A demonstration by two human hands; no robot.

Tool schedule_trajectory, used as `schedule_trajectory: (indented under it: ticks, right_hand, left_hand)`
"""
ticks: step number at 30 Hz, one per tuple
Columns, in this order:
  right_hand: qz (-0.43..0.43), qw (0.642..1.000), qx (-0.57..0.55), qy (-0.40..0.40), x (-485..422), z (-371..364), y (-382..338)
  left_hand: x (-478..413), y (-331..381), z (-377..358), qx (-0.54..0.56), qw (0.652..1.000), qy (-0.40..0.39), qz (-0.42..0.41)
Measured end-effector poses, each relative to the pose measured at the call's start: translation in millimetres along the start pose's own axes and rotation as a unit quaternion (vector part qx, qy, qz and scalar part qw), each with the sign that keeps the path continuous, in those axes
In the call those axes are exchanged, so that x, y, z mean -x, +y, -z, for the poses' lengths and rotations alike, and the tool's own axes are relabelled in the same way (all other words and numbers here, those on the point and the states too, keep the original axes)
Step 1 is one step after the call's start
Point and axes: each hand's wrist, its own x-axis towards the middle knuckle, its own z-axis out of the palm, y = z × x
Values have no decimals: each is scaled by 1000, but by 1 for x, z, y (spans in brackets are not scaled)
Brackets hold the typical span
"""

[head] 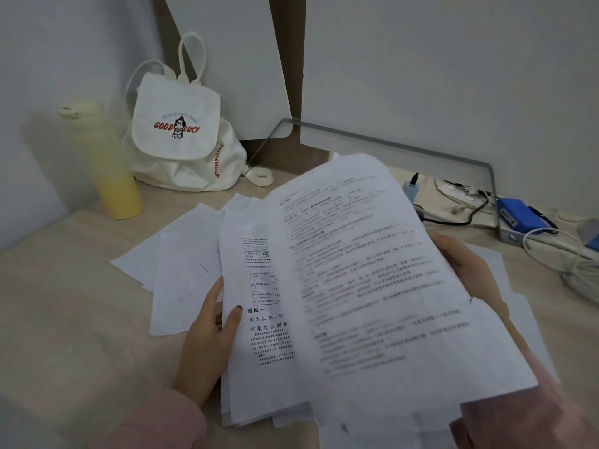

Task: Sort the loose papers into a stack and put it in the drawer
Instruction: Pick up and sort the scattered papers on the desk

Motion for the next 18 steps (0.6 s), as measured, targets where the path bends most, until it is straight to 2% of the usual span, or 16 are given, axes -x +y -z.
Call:
schedule_trajectory:
  ticks: [3,5,10,13,18]
  right_hand:
    - [-90,995,-28,-43,2,-6,24]
    - [-101,993,50,-34,1,-8,45]
    - [-84,977,197,19,-11,-18,79]
    - [-55,958,283,11,-13,-30,87]
    - [12,937,349,-21,-10,-32,81]
  left_hand:
    - [-1,-2,1,0,1000,5,-8]
    - [-2,-4,0,0,1000,12,-4]
    - [4,10,-3,49,998,31,-10]
    - [5,12,-3,64,997,30,-17]
    - [0,3,0,33,999,4,10]
